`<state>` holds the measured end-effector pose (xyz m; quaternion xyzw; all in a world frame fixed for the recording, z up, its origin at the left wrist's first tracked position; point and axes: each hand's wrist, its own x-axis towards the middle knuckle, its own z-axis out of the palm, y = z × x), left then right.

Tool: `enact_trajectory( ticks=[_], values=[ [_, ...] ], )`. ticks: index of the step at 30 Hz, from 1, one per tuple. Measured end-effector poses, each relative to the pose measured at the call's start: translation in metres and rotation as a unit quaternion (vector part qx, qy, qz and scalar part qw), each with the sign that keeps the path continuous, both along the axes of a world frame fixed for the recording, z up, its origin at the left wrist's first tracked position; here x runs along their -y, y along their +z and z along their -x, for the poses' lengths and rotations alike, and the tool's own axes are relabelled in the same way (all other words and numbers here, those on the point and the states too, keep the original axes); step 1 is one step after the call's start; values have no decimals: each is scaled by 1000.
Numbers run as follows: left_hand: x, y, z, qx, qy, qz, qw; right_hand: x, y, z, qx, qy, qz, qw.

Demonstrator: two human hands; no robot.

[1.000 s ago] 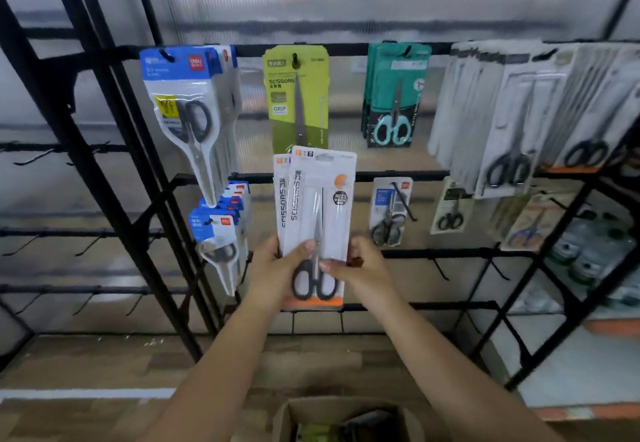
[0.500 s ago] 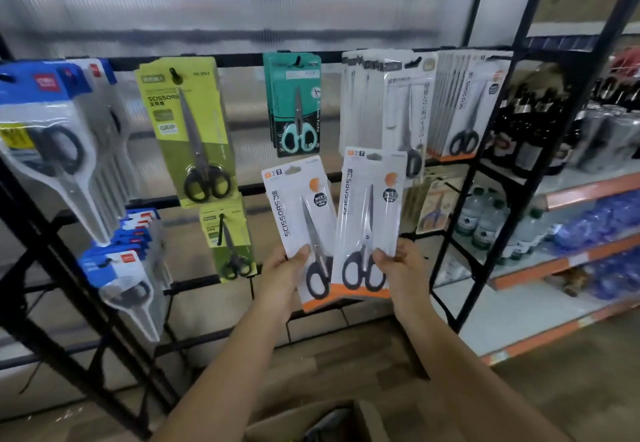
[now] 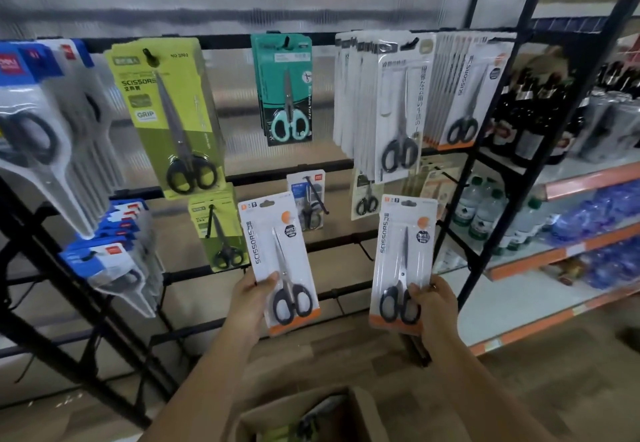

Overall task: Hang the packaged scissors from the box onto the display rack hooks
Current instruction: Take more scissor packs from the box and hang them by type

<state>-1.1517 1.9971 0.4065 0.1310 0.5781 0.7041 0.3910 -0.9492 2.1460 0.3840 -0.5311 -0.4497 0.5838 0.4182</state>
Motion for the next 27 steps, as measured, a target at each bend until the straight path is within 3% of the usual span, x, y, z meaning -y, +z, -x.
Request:
enact_trajectory(
  ticks=[8,13,17,21,27],
  values=[
    [-51,26,-11,-15,-36,-43,998,-37,31,-24,-3,-78,-41,996],
    [-85,51,-28,-22,-73,-111,991,-75,78,-47,-70,-131,-126,981],
    [-105,64,-44,-80,-62,-143,985,-126,125,-53,-133,-88,-215,963],
    [-130,75,-63,-118,-25,-168,978,-186,164,-53,-51,-57,-308,948],
    [-178,89,-100,-158,22,-183,970,-250,173,-75,-23,14,-352,936]
  ],
)
